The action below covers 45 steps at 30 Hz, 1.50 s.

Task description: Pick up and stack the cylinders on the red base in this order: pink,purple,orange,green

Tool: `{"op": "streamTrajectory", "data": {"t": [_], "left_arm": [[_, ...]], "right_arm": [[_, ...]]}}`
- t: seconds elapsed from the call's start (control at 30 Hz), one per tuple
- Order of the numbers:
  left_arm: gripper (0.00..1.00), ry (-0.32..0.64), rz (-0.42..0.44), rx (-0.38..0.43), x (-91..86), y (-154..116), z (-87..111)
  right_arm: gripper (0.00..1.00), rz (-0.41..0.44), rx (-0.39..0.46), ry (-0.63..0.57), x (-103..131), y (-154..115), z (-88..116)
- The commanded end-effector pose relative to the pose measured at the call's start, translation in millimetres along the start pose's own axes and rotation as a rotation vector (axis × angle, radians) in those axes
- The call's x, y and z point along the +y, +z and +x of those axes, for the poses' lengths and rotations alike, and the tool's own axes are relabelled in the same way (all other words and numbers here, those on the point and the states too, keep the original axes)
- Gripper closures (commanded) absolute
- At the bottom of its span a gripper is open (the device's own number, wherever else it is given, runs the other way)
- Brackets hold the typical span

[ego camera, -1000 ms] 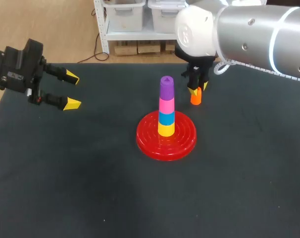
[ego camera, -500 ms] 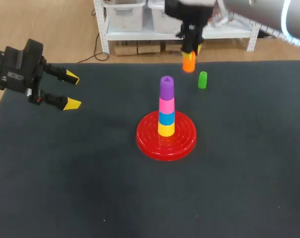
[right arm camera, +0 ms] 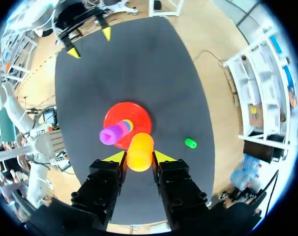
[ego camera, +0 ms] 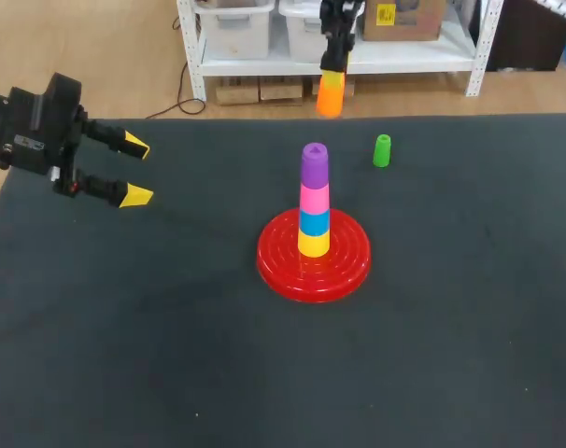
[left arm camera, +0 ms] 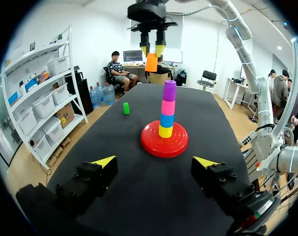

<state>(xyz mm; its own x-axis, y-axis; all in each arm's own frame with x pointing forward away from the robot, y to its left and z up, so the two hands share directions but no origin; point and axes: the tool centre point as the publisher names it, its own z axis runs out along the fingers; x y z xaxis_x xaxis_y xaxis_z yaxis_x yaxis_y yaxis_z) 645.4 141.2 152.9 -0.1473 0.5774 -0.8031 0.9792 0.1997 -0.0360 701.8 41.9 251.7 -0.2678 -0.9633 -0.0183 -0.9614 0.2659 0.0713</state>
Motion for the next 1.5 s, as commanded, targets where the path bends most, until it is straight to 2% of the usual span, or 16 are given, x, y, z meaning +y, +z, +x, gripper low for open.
{"op": "streamTrajectory", "data": {"t": [0.03,0.47,0.9,1.03,1.5], "left_arm": [[0.00,0.002,-0.003,-0.003,-0.7,0.1,1.1],[0.00,0.002,-0.003,-0.003,-0.7,0.1,1.1],[0.00,0.002,-0.003,-0.003,-0.7,0.1,1.1],[0.00,0.002,-0.003,-0.003,-0.7,0.1,1.1],[0.00,0.002,-0.003,-0.003,-0.7,0.1,1.1]], "right_arm": [[1.00,0.029,-0.021,-0.036,14.9,8.9,2.4],[1.00,-0.020,0.034,-0.153,29.5,14.7,-12.3],[1.00,-0.077,0.120,-0.225,33.0,26.2,-15.8],[1.00,-0.107,0.108,-0.229,33.8,27.1,-17.5],[1.00,-0.127,0.086,-0.232,41.2,24.5,-10.4]]}}
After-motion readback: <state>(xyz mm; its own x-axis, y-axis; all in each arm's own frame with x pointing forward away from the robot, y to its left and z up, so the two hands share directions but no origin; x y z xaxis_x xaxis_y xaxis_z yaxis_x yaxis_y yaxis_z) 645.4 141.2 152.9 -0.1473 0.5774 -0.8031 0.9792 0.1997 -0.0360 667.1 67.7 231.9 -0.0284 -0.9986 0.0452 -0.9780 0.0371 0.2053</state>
